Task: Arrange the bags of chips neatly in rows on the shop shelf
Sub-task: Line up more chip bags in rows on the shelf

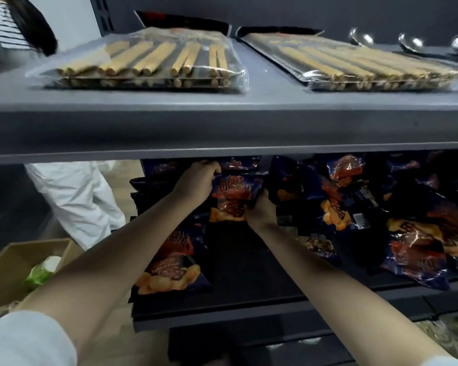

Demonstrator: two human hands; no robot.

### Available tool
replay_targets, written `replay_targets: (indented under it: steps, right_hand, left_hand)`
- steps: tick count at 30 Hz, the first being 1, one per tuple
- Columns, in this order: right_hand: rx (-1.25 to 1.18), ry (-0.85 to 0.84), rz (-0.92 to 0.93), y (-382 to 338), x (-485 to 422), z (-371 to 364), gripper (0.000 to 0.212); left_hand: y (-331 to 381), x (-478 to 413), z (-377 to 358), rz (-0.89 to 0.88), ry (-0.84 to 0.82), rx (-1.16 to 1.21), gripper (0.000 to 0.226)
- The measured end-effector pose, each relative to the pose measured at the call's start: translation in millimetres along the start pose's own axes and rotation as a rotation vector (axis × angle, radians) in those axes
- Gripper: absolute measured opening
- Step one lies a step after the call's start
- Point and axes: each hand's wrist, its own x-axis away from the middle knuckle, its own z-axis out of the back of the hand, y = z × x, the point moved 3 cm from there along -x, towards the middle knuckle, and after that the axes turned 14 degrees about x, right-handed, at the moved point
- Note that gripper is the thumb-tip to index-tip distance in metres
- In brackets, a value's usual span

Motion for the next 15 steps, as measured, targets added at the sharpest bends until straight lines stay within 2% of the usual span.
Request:
replay_targets:
  steps: [6,15]
  right_hand:
    - [-0.012,0.073,0.058,-3,-3,-7,0.067]
    - [-0.003,0.143,0.065,-11,-1,21,0.078]
  left_hand:
    - [0,-10,-3,0.014,0.035,-0.089,0.024]
    - [6,-3,30,0.047,0.081,-0.015,0.026]
